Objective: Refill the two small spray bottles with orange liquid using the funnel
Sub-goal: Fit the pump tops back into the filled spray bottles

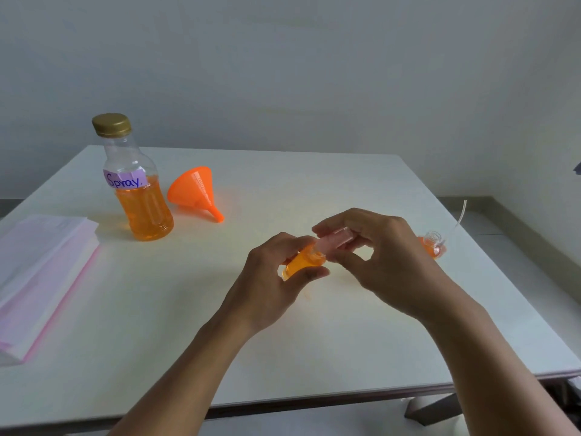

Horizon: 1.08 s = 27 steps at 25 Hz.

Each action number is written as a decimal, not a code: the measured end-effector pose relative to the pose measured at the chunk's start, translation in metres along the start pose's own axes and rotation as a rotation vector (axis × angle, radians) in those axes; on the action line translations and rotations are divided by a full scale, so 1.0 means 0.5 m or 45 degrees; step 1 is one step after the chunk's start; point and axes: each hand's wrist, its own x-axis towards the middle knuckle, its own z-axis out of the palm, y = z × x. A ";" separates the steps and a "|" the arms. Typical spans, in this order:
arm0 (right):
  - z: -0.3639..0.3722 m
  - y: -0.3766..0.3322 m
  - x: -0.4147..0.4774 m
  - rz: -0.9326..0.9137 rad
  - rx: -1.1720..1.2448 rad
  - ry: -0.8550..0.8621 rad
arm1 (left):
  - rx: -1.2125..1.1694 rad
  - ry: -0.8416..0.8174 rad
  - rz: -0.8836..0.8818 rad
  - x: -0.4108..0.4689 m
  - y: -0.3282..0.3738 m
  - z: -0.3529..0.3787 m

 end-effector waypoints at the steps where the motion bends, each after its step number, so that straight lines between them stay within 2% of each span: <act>1: -0.001 0.001 0.002 -0.034 -0.049 -0.025 | 0.001 -0.009 0.010 0.000 -0.001 0.001; 5: -0.003 0.001 0.006 -0.034 -0.167 -0.065 | 0.029 -0.034 0.061 -0.004 0.001 0.001; 10: 0.014 -0.005 0.011 0.217 -0.146 0.004 | 0.073 -0.035 0.125 -0.003 0.011 -0.004; 15: -0.017 0.010 0.001 0.145 -0.026 -0.031 | 0.062 -0.022 0.119 0.000 0.003 -0.006; 19: 0.003 0.016 0.008 0.273 -0.150 0.081 | 0.070 -0.001 0.117 0.000 -0.008 -0.010; 23: -0.011 0.013 0.000 0.181 -0.060 -0.060 | 0.099 0.037 0.098 0.001 -0.006 -0.010; 25: -0.001 0.017 -0.001 0.142 -0.021 -0.058 | 0.102 0.041 0.097 0.000 -0.006 -0.009; 27: 0.014 0.019 0.005 0.261 -0.034 -0.016 | 0.111 0.039 0.115 0.000 -0.008 -0.007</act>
